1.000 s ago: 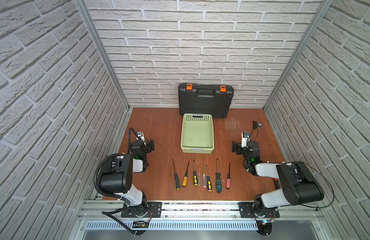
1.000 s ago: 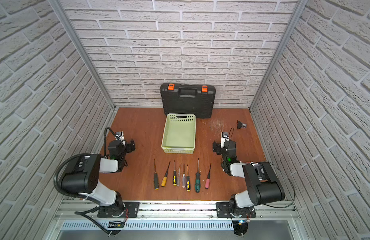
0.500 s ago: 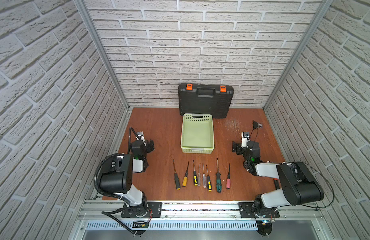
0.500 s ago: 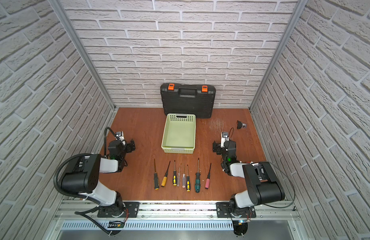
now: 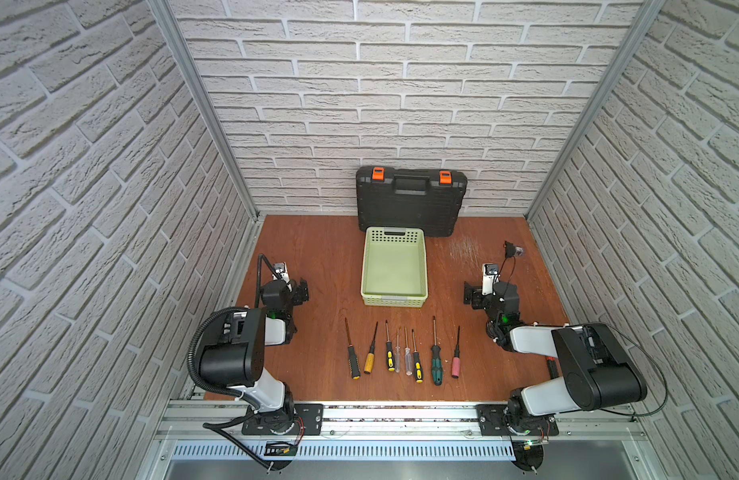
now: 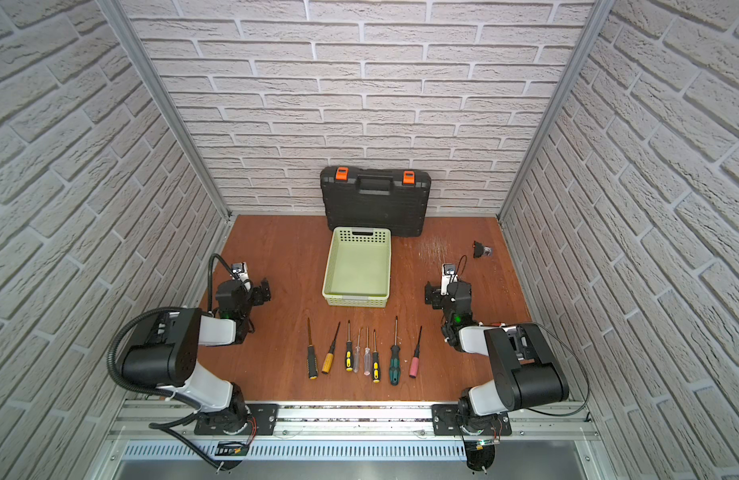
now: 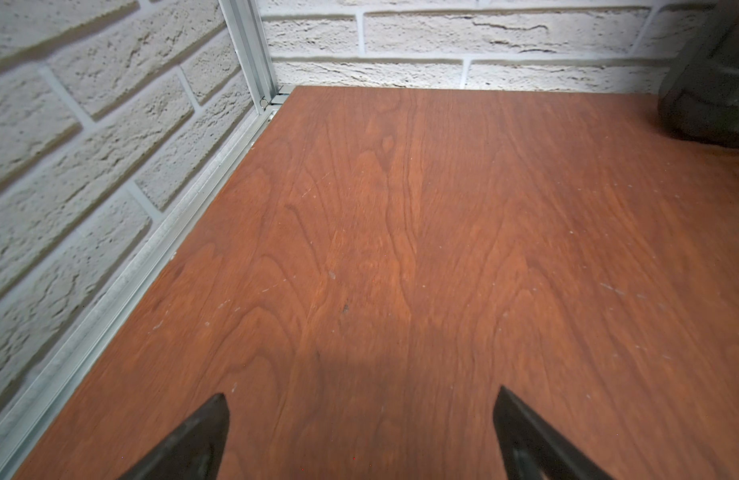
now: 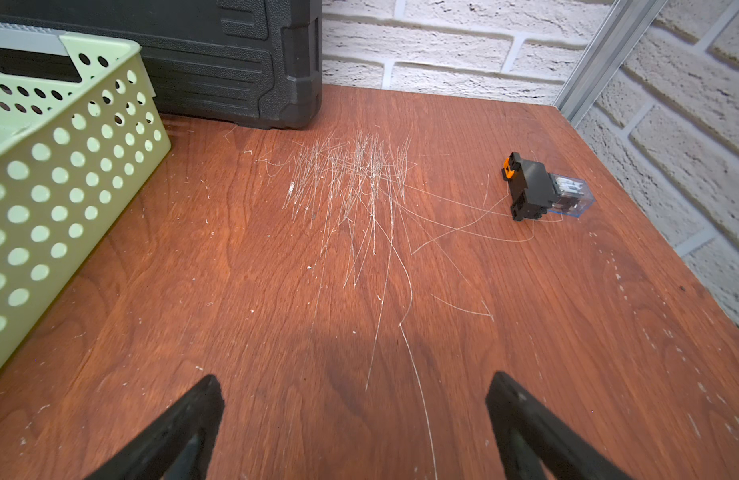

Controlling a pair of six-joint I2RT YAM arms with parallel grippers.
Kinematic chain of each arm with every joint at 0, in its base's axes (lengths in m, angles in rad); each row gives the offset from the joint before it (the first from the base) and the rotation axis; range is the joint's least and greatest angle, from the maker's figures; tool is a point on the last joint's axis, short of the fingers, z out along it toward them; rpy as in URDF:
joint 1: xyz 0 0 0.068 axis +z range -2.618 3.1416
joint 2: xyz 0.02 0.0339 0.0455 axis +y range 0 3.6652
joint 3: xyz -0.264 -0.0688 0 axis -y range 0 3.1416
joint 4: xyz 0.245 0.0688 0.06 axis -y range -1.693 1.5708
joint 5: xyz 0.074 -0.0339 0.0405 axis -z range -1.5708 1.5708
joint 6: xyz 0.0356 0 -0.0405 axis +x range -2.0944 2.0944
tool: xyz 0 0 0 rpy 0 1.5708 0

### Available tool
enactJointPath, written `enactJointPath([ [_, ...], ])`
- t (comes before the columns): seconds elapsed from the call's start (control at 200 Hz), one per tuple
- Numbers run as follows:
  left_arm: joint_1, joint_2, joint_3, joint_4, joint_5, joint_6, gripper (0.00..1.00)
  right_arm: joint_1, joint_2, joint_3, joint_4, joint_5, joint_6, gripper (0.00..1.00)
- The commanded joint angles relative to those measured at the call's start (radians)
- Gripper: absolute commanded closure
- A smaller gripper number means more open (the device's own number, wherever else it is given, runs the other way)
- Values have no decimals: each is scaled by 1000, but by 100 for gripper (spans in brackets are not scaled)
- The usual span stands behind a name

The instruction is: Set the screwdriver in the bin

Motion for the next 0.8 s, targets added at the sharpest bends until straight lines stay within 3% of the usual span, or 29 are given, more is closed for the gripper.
enactJointPath([
  [0.0,-2,-6,10,59,-1,1,2,-1,-22,3,52,10,10,1],
  [0.105,-11,-58,45,-39,-79,-19,2,-2,-90,23,-27,65,24,0],
  [0.23,10,-155,221,-416,-137,-67,2,-4,-252,95,-279,104,58,2],
  [0.385,-16,-192,436,-779,-180,-174,2,-5,-384,321,-723,69,137,1],
  [0.55,-108,-175,644,-1151,-234,-272,2,16,-461,454,-997,9,225,5],
  [0.685,-177,-213,693,-1308,-227,-348,2,89,-533,509,-1225,-24,282,9],
  [0.795,-194,-247,702,-1415,-200,-405,2,232,-576,550,-1421,16,347,11],
])
